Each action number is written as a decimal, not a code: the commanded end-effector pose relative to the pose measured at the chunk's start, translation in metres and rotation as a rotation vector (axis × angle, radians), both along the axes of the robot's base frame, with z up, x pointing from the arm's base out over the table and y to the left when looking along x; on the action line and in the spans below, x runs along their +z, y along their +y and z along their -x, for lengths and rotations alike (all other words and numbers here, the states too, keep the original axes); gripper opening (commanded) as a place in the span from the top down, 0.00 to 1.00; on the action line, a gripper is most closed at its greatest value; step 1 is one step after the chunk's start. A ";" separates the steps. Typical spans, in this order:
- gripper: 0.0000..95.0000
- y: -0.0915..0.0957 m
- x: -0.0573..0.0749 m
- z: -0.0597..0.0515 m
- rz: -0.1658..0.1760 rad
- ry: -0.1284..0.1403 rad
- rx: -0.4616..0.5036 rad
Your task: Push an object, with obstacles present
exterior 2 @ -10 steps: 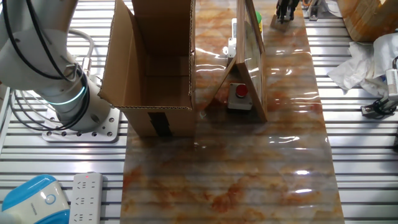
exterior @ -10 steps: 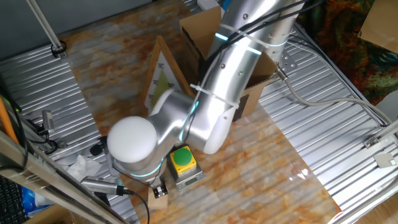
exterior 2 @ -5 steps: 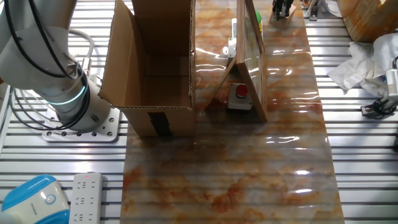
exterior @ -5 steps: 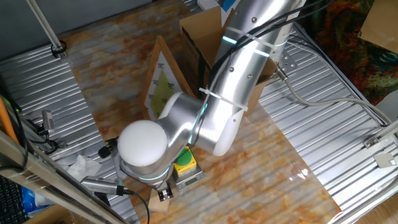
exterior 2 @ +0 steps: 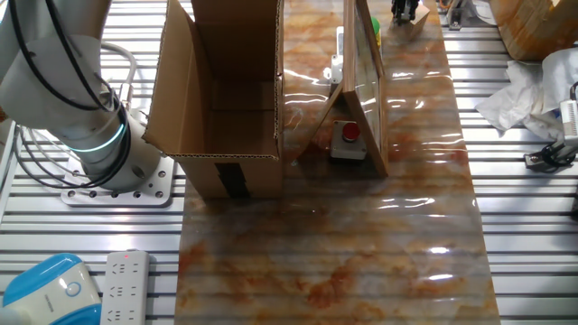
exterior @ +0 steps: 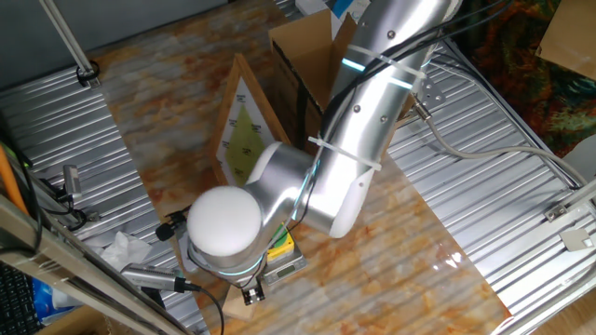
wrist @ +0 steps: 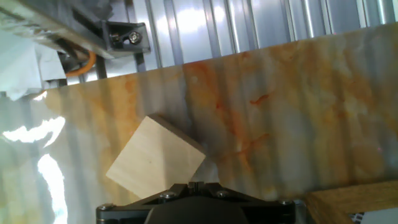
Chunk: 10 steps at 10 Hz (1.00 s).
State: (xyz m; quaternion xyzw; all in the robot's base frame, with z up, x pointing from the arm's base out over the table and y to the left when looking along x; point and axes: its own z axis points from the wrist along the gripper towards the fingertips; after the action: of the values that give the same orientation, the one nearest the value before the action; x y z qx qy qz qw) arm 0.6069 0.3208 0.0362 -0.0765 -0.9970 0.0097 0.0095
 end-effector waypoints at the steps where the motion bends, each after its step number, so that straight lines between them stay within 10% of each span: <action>1: 1.00 -0.003 0.001 0.001 -0.004 0.002 0.002; 10: 1.00 -0.046 0.025 -0.027 -0.027 -0.001 0.026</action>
State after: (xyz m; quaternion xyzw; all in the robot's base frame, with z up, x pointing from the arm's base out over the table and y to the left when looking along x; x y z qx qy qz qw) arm 0.6335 0.2732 0.0624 -0.0661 -0.9978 -0.0038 0.0063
